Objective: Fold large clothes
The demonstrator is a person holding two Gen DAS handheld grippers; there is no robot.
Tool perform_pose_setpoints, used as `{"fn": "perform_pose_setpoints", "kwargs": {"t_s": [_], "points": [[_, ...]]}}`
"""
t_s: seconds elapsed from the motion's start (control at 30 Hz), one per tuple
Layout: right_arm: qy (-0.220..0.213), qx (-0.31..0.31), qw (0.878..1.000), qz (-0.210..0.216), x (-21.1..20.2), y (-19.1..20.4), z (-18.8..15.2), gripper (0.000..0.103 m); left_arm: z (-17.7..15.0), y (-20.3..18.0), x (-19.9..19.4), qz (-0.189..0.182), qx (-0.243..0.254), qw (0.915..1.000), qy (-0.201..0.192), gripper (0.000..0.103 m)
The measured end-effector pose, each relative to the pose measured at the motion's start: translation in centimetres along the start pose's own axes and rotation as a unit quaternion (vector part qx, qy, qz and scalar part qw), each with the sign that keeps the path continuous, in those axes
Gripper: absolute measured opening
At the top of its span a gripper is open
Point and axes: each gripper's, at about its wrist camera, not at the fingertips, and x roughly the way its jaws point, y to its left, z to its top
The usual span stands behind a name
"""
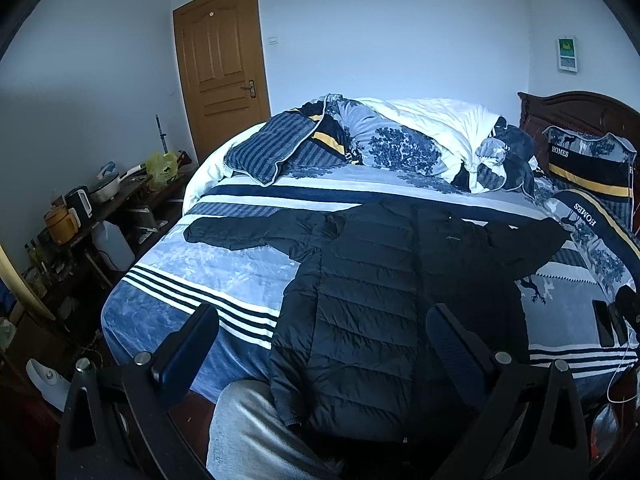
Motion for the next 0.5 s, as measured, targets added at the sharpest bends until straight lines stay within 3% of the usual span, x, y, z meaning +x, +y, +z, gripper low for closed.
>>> {"fn": "perform_pose_setpoints", "kwargs": {"t_s": [0.5], "points": [[0.005,0.008,1.0,0.002,0.6,-0.49,-0.3,0.103,0.1,-0.41,-0.28,-0.004,0.006,1.0,0.001,0.103]]}}
